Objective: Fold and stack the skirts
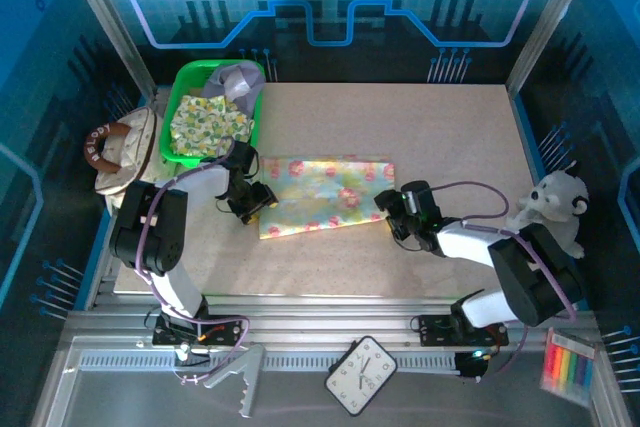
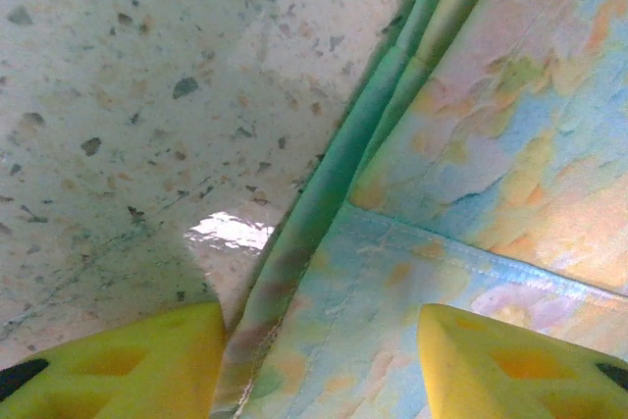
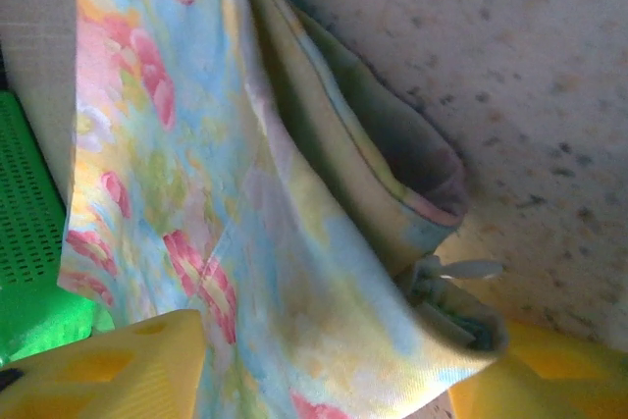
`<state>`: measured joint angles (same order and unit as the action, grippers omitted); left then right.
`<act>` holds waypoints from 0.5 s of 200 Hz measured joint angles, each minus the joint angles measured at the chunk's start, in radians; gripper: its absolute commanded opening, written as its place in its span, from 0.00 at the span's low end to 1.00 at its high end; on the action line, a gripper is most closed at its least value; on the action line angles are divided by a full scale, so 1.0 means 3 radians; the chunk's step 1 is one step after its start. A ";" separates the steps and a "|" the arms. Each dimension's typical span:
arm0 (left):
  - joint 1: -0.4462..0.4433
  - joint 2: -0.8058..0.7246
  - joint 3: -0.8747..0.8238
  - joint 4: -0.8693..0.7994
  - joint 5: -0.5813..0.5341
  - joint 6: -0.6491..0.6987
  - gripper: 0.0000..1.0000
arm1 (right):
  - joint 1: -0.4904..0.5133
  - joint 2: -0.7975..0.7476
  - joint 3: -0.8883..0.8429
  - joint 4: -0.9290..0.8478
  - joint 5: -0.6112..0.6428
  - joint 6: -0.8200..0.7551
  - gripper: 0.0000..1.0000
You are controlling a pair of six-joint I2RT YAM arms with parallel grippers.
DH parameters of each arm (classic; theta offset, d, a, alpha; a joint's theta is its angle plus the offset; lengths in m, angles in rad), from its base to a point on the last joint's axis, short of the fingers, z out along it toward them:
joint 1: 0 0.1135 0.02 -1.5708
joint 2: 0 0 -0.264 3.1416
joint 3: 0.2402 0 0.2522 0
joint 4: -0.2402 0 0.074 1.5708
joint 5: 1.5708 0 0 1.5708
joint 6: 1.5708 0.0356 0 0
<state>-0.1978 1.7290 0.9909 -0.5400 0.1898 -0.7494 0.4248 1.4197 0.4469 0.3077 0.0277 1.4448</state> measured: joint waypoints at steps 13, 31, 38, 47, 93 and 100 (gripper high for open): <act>0.0000 0.0004 0.0000 -0.0005 -0.0003 0.0004 0.53 | 0.0000 0.0005 0.0000 0.0056 0.0027 -0.0038 0.56; 0.0006 0.0013 0.0000 -0.0014 -0.0004 0.0006 0.50 | 0.0000 0.0005 0.0019 0.0078 0.0074 -0.0099 0.41; 0.0009 0.0013 0.0000 -0.0022 -0.0006 0.0011 0.48 | 0.0001 0.0005 0.0029 0.0079 0.0094 -0.0127 0.34; 0.0015 0.0013 0.0000 -0.0027 -0.0004 0.0025 0.48 | 0.0003 0.0014 0.0052 0.0076 0.0126 -0.0202 0.24; 0.0018 0.0011 0.0031 -0.0053 0.0023 0.0066 0.58 | 0.0006 0.0221 0.0191 0.0015 0.0266 -0.0546 0.00; 0.0017 -0.0005 0.0031 -0.0057 0.0020 0.0066 0.59 | 0.0009 0.0234 0.0197 0.0000 0.0270 -0.0582 0.00</act>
<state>-0.1928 1.7275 1.0000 -0.5571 0.1959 -0.7296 0.4274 1.4899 0.5060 0.3077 0.1085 1.2701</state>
